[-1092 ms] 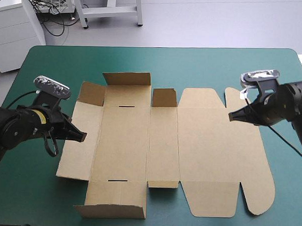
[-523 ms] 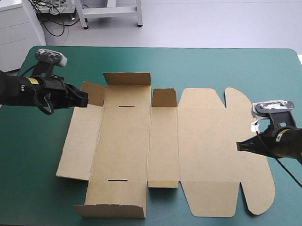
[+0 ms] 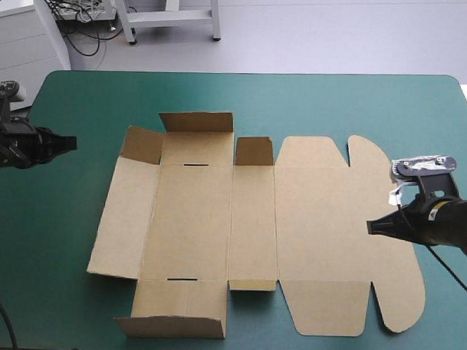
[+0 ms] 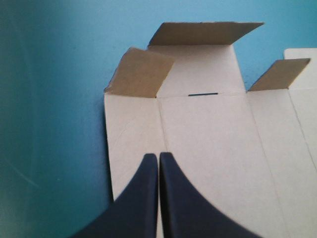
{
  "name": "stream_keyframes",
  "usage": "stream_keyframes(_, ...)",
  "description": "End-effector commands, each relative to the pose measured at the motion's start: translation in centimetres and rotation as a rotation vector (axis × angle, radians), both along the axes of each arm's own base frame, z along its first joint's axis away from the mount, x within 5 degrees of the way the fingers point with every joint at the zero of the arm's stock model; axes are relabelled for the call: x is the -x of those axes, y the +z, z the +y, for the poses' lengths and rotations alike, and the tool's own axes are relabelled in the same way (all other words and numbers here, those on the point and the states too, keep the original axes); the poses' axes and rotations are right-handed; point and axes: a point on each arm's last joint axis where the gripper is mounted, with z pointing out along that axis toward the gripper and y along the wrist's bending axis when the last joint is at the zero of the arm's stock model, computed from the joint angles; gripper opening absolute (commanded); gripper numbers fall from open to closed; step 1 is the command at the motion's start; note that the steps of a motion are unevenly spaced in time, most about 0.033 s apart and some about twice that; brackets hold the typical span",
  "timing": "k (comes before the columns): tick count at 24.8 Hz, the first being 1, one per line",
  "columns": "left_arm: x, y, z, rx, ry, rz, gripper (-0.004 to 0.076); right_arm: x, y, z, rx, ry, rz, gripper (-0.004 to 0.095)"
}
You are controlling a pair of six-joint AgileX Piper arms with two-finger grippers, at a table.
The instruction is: Fold the box
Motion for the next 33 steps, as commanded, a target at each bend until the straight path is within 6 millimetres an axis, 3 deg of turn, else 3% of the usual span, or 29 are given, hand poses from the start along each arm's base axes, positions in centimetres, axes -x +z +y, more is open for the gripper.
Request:
stream_keyframes(1, 0.5, -1.8, 0.8, 0.072, 0.012, 0.071, -0.0006, 0.0, 1.2, -0.2, -0.002, -0.005, -0.081, -0.0023)
stream_keyframes(3, -0.3, -4.5, 1.7, 0.170, 0.021, 0.136, -0.0006, 0.0, 1.2, -0.2, -0.001, -0.001, -0.092, -0.0023)
stream_keyframes(6, -0.8, -6.7, 2.4, 0.186, -0.005, 0.171, -0.0006, 0.0, 1.2, -0.2, 0.003, -0.002, -0.093, -0.0023)
stream_keyframes(11, -1.6, -8.2, 3.7, 0.157, 0.131, 0.201, 0.0001, -0.2, 1.3, -0.2, 0.002, 0.002, -0.109, -0.0023)
stream_keyframes(13, -1.7, -8.3, 3.8, 0.149, 0.136, 0.200, 0.0087, -0.2, 1.3, -0.2, 0.002, 0.002, -0.110, -0.0023)
stream_keyframes(15, -1.6, -8.6, 3.6, 0.171, 0.123, 0.238, 0.0278, -0.2, 1.3, -0.2, 0.001, 0.002, -0.113, -0.0023)
stream_keyframes(16, -1.5, -8.9, 3.6, 0.194, 0.125, 0.271, 0.0415, -0.2, 1.3, -0.2, 0.001, 0.002, -0.113, -0.0023)
stream_keyframes(18, -1.5, -10.0, 3.5, 0.238, 0.142, 0.315, 0.0547, -0.2, 1.3, -0.2, -0.003, 0.003, -0.112, -0.0023)
stream_keyframes(26, -1.0, -14.2, 3.2, 0.306, 0.162, 0.460, 0.0565, -0.2, 1.3, -0.1, -0.007, 0.003, -0.112, -0.0023)
stream_keyframes(33, -0.6, -15.4, 3.0, 0.322, 0.152, 0.494, 0.0564, -0.2, 1.3, -0.1, -0.007, 0.003, -0.112, -0.0023)
